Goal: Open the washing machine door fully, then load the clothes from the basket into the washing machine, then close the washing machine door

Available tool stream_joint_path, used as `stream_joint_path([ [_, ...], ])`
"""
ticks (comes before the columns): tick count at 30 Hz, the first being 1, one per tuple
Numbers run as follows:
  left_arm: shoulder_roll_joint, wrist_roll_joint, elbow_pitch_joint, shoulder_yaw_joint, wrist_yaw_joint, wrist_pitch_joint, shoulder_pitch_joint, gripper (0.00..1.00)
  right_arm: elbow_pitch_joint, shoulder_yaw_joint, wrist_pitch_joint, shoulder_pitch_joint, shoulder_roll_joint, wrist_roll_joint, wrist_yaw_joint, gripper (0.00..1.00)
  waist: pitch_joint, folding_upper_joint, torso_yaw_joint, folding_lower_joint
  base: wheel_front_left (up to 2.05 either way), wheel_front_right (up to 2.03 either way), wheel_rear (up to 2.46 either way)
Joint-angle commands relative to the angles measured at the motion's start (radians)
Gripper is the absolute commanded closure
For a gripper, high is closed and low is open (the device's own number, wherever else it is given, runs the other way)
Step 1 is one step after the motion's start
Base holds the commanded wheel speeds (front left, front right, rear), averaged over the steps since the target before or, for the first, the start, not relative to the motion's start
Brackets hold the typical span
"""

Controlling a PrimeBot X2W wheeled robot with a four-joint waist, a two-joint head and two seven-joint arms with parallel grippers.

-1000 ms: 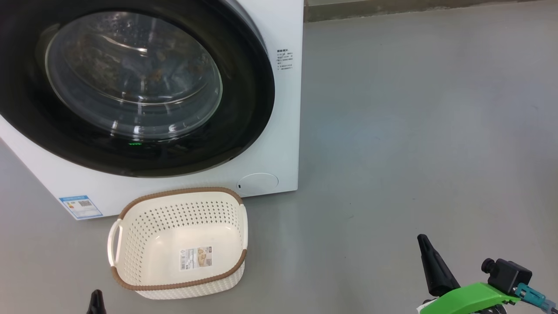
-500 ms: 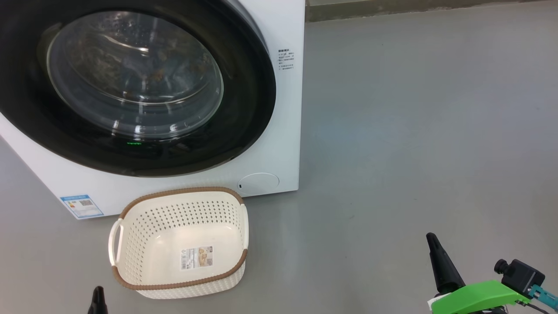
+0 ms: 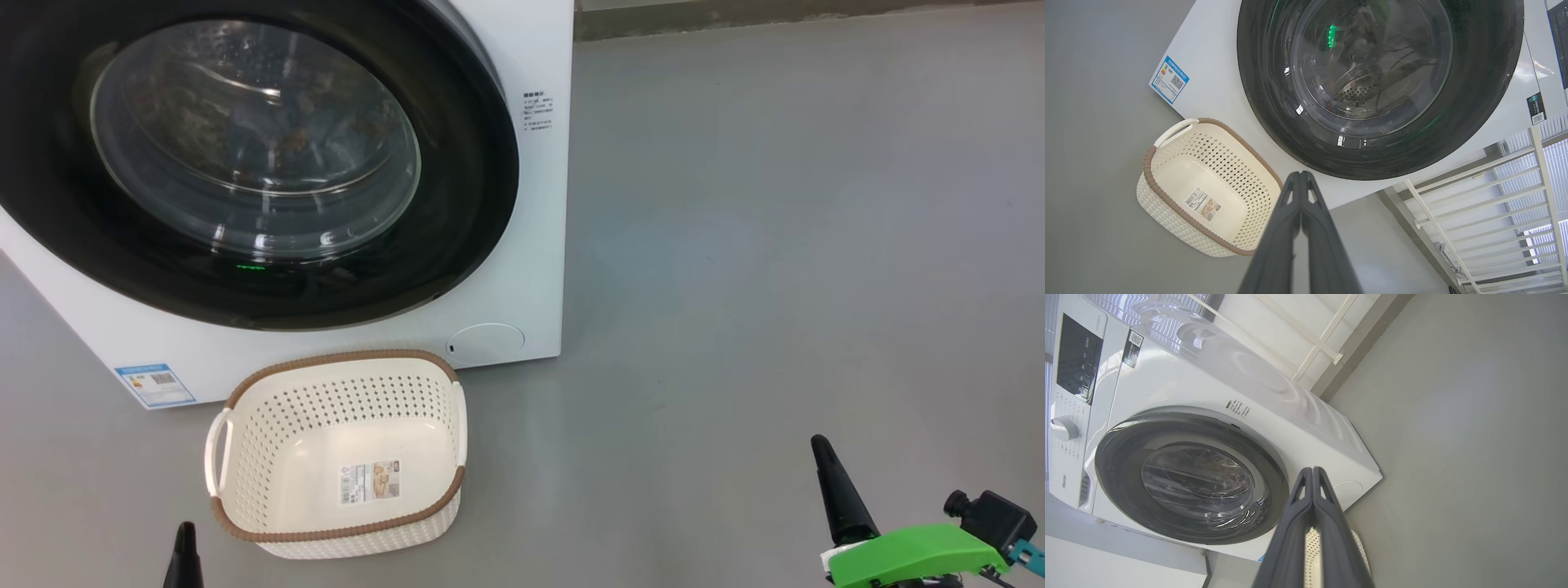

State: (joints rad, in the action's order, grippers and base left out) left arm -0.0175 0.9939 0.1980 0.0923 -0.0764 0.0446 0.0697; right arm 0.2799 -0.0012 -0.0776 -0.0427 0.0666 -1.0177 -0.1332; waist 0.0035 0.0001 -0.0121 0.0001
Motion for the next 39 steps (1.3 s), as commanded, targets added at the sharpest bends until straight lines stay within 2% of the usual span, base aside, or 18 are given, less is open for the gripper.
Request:
stream_joint_path([
  [1,-0.018,0.032,-0.014,0.017,-0.016,-0.007,-0.048,1.00,-0.029,0.005,0.009,-0.043,0.010,-0.038,0.001,1.00,0.000,-0.0001,0.000,0.0000,0.00,0.00,0.00],
  [39,-0.028,0.443,0.029,0.020,-0.043,-0.113,-0.139,1.00,-0.035,-0.054,0.118,-0.057,0.009,-0.448,0.002,1.00,0.000,-0.0001,0.009,0.0000,0.00,0.00,0.00],
])
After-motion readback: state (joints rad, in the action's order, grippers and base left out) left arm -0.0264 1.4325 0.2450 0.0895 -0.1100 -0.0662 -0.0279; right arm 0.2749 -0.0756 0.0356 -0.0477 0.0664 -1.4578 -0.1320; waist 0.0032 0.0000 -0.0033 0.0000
